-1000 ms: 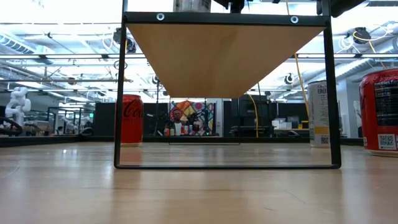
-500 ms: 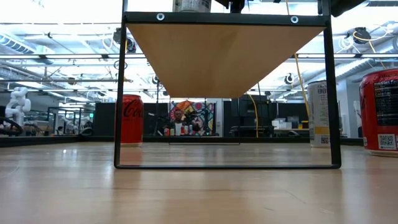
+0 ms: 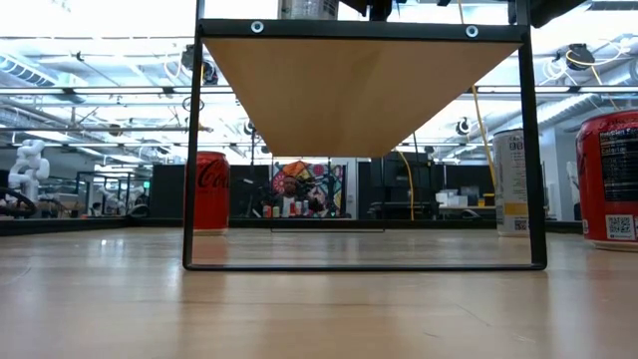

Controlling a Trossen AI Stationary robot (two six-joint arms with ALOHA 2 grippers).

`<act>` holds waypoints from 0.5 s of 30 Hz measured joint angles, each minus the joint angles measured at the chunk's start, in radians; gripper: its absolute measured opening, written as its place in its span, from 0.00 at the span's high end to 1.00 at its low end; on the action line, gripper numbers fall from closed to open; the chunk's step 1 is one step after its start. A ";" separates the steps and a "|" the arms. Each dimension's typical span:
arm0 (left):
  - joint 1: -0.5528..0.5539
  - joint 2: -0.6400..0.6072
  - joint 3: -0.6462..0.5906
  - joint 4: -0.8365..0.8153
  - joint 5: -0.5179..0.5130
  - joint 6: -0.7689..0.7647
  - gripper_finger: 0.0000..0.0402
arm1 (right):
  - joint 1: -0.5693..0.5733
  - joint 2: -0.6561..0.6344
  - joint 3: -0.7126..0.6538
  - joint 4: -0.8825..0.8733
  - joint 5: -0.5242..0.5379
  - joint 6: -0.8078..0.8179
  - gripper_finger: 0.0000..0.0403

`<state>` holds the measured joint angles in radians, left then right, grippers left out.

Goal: Place canned beverage on shelf
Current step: Put the top left white yellow soda can on the shelf

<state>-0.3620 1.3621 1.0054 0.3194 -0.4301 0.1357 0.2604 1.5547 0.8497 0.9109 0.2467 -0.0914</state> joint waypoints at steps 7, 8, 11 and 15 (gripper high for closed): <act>0.017 0.000 0.000 0.004 0.000 -0.003 0.18 | 0.000 0.000 0.000 0.000 0.021 0.000 0.45; 0.021 0.000 0.000 0.004 0.000 -0.003 0.18 | 0.000 0.000 0.000 -0.001 0.022 0.000 0.45; 0.022 0.000 0.000 0.004 0.000 -0.003 0.18 | 0.000 0.000 0.000 -0.002 0.021 0.000 0.45; 0.022 0.000 0.000 0.003 0.003 0.001 0.24 | 0.000 0.000 0.000 -0.002 0.021 -0.001 0.45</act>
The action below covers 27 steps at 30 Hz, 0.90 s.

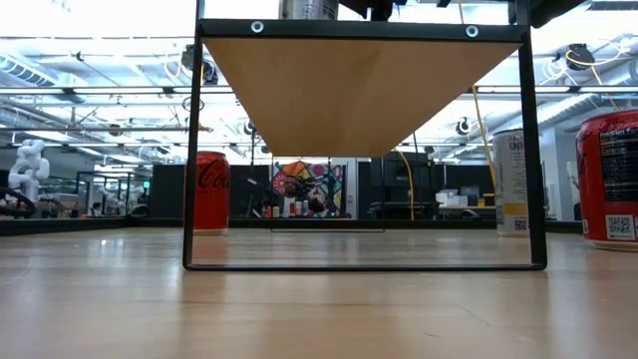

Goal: Place canned beverage on shelf
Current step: Put the top left white yellow soda can on the shelf

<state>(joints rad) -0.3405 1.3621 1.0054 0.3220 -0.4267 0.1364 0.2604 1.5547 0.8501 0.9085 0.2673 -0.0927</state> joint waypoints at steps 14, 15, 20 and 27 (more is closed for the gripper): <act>0.000 0.000 0.000 -0.016 0.001 0.000 0.38 | 0.000 0.000 0.000 -0.005 -0.003 -0.006 0.43; -0.001 0.000 0.000 -0.016 0.002 0.000 0.37 | 0.001 0.000 0.000 -0.005 -0.004 -0.007 0.42; -0.003 -0.003 0.000 -0.020 0.008 0.000 0.37 | 0.001 -0.004 0.001 -0.010 -0.006 0.001 0.32; -0.002 -0.015 -0.002 -0.054 0.007 0.008 0.37 | 0.002 -0.016 0.003 -0.008 -0.005 0.001 0.22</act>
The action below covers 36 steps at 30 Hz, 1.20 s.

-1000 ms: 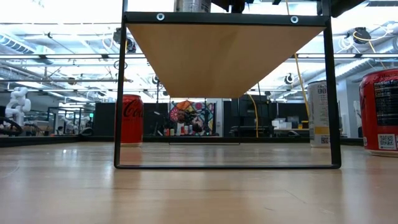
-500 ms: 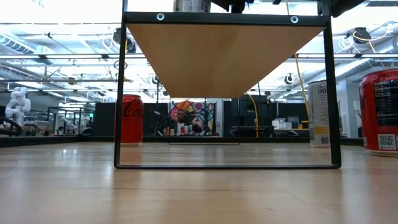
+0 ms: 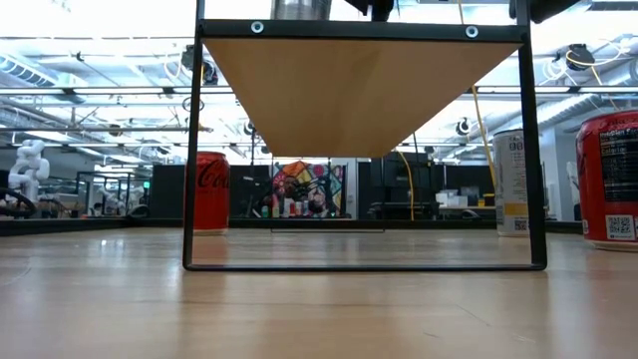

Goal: Place canned beverage on shelf
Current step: Put the top left white yellow soda can on the shelf

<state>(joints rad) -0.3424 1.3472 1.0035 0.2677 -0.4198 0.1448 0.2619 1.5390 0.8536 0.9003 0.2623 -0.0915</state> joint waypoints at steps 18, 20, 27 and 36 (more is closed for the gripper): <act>-0.064 -0.228 -0.001 -0.242 -0.185 -0.049 0.38 | 0.076 -0.115 -0.002 -0.251 0.055 0.004 0.20; -0.066 -0.240 -0.026 -0.204 -0.204 -0.061 0.38 | 0.096 -0.124 -0.002 -0.282 0.054 0.008 0.20; -0.060 -0.241 -0.195 0.093 -0.309 -0.056 0.38 | 0.174 -0.124 -0.003 -0.369 0.052 0.037 0.20; 0.004 -0.226 -0.264 0.197 -0.223 -0.035 0.38 | 0.226 -0.123 -0.003 -0.411 0.054 0.053 0.21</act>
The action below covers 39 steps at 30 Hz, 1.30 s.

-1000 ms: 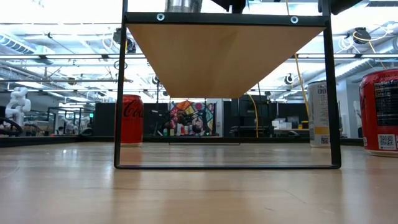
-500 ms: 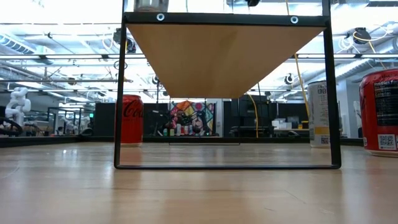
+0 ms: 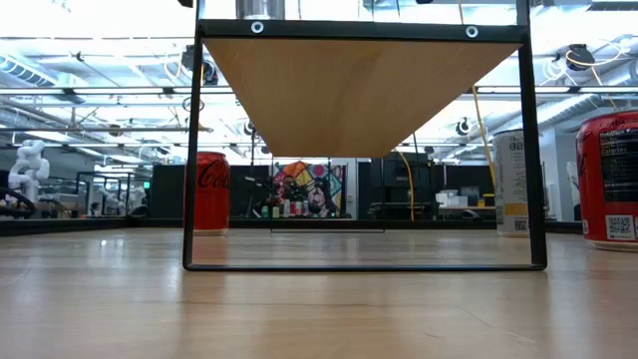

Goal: Place canned beverage on shelf
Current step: Put the top left white yellow soda can on the shelf

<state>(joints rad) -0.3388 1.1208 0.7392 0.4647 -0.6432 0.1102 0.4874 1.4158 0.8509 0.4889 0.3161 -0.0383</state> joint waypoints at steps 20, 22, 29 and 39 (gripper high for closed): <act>0.128 0.087 -0.004 0.021 0.146 0.002 0.38 | 0.001 0.000 0.000 0.007 0.001 0.000 0.21; 0.140 0.092 -0.004 0.026 0.155 0.006 0.38 | 0.001 0.000 0.000 0.007 0.001 0.000 0.21; 0.171 0.106 -0.004 0.021 0.219 0.001 0.38 | 0.001 0.000 0.000 0.007 0.001 0.000 0.21; 0.176 0.106 -0.004 -0.003 0.223 0.001 0.38 | 0.001 0.000 0.000 0.007 0.001 0.000 0.21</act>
<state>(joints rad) -0.1631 1.2270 0.7349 0.4618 -0.4206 0.1116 0.4885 1.4158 0.8505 0.4961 0.3168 -0.0383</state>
